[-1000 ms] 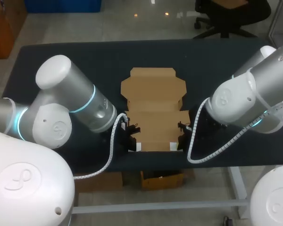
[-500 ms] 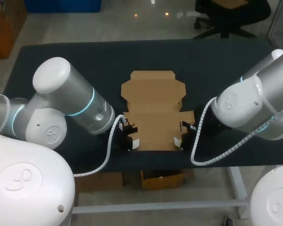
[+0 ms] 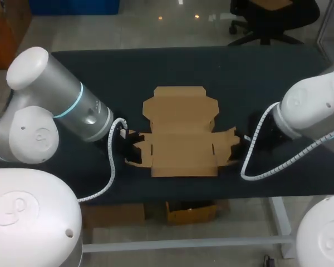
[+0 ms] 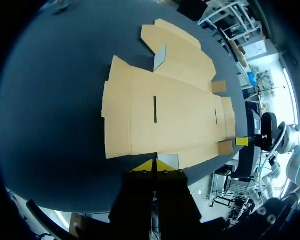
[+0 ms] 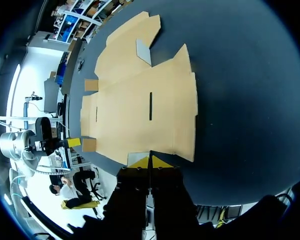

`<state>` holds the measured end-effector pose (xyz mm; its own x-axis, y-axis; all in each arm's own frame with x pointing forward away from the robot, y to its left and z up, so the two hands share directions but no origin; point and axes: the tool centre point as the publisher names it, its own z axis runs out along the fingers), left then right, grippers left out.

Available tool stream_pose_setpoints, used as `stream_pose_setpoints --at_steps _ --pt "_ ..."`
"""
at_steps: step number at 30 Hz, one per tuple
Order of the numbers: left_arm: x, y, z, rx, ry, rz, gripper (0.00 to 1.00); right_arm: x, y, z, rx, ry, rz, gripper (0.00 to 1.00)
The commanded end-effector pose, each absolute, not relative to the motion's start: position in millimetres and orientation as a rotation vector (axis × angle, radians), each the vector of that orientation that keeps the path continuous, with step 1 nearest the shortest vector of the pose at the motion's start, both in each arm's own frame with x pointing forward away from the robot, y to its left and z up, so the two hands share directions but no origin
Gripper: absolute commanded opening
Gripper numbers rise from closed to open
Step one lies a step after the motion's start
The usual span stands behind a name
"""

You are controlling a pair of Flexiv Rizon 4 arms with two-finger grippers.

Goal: Assemble the packaging by folding the flat box into shape, placing the metal phone stand inside, and closing the box properly

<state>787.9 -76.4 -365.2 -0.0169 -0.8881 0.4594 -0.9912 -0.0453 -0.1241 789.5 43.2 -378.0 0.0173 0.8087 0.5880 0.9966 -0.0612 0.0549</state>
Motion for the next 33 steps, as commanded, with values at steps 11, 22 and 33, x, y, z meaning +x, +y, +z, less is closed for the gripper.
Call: stream_pose_setpoints --at_steps 11,22,33 --pt "821 -50 -330 1.915 -2.044 0.638 0.0 834 -11 -342 -1.789 -1.679 -0.829 0.0" --pt "841 -37 -317 1.962 -2.035 0.616 0.5 859 -32 -330 -1.832 -1.643 -0.843 0.38" --pt "854 -20 -293 1.934 -2.036 0.64 1.0 875 -51 -312 -1.792 -1.666 -0.864 1.0"
